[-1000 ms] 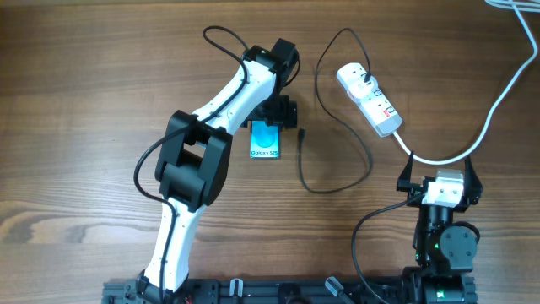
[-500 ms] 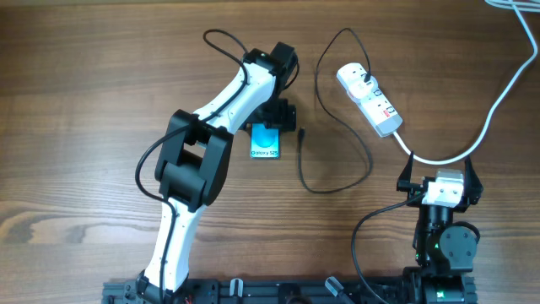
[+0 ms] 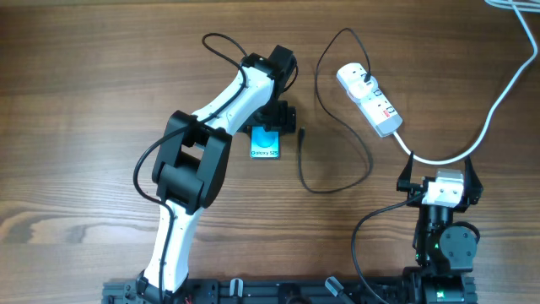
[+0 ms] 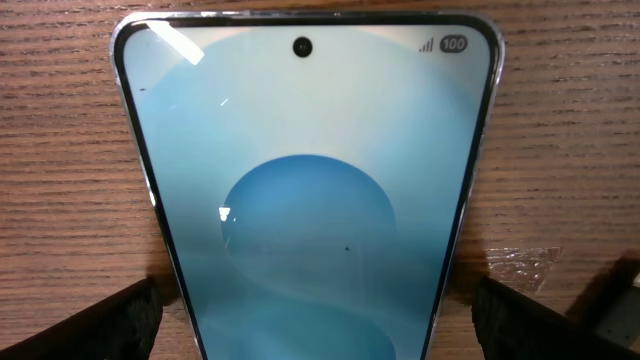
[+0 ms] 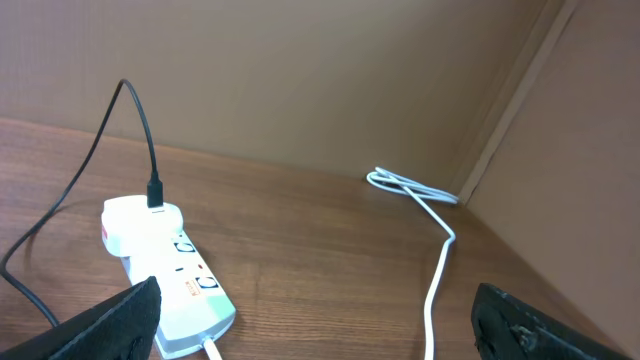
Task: Plug charger to phone and switch on socket
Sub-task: 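Close the left gripper on the phone's top edge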
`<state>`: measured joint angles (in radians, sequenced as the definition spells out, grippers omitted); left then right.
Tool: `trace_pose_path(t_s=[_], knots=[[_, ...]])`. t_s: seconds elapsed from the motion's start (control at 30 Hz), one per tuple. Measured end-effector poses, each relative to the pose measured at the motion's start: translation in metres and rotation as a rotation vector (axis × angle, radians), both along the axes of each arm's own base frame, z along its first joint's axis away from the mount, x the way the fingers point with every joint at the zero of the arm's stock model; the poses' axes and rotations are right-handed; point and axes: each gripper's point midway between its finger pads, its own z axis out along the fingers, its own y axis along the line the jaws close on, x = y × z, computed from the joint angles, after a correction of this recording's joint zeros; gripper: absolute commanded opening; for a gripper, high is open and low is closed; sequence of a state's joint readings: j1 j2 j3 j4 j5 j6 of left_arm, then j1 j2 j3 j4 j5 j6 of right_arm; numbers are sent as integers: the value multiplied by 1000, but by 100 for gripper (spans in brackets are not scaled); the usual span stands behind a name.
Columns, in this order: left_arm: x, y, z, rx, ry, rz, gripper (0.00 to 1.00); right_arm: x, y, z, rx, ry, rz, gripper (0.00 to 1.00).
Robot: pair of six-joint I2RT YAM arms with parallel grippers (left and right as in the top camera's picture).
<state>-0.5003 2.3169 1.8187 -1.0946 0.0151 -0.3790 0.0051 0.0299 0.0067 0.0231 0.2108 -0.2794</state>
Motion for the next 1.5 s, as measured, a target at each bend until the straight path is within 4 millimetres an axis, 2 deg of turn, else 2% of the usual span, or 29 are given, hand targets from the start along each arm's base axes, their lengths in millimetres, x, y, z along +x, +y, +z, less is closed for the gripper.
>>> trace_pose_path(t_s=[0.13,0.2,0.4,0.47,1.0,1.23,1.37,1.5], knots=[[1,0,0,0,-6,0,92,0,0,0,0,0,0,100],[2,0,0,-1,-8,0,84,0,0,0,0,0,0,100],[3,-1,0,-1,-14,0,80,0,0,0,0,0,0,100],[3,-1,0,-1,-14,0,72,0,0,0,0,0,0,100],[2,0,1,1,-11,4,71,0,0,0,0,0,0,100],[-7,5,4,11,14,9,72,0,0,0,0,0,0,100],[-7,5,20,-2,-9,30,72,0,0,0,0,0,0,100],[-7,3,50,-54,-39,62,72,0,0,0,0,0,0,100]])
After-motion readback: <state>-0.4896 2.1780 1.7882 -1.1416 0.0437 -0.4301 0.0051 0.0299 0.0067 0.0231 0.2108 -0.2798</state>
